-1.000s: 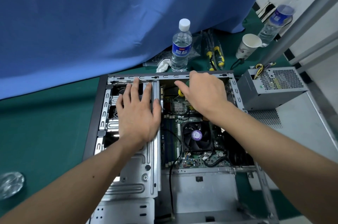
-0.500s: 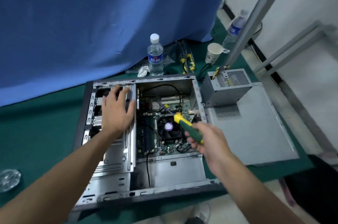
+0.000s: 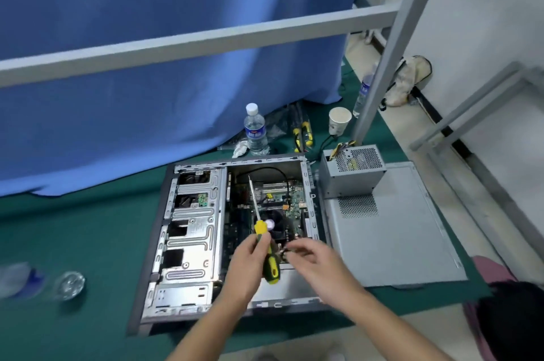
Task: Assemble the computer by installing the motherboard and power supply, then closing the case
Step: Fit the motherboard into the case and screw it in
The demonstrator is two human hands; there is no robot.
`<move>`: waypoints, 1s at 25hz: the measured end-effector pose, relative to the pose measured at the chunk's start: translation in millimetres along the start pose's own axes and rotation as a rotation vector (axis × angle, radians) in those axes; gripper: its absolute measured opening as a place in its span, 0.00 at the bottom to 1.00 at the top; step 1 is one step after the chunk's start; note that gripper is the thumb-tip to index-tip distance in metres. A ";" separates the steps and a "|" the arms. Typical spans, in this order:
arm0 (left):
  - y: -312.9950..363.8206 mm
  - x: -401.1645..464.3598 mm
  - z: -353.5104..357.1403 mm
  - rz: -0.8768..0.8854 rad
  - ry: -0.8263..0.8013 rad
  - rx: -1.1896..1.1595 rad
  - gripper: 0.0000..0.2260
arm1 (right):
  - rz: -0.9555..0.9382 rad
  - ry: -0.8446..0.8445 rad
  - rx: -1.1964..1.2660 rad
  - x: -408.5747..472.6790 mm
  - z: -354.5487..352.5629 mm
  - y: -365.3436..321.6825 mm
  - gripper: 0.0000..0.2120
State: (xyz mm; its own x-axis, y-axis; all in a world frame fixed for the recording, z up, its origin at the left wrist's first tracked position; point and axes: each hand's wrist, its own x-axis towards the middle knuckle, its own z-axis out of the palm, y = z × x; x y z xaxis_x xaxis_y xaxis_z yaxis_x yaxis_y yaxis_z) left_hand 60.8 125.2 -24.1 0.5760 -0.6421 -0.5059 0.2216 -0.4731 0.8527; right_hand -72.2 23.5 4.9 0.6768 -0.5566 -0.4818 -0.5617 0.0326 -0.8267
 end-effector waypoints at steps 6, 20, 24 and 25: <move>-2.1 20.2 -93.5 -0.003 0.346 0.707 0.17 | 0.082 0.151 -0.596 9.4 -0.8 34.5 0.34; 8.8 65.9 -131.4 -0.023 0.128 1.222 0.20 | 0.285 0.244 -0.639 28.5 37.5 34.9 0.44; 8.3 63.0 -130.6 0.015 0.175 1.412 0.25 | 0.291 0.239 -0.629 27.2 38.8 32.3 0.42; 6.5 59.9 -128.3 0.102 0.186 1.483 0.27 | 0.290 0.230 -0.626 26.7 39.2 31.5 0.42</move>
State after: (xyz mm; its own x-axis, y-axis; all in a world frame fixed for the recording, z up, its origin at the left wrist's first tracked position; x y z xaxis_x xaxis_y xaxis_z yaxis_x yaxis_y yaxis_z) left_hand 197.7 161.1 -32.2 0.6539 -0.6789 -0.3338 -0.7371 -0.6711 -0.0792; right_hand -53.2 42.1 -45.4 0.3808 -0.7604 -0.5262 -0.9170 -0.2374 -0.3206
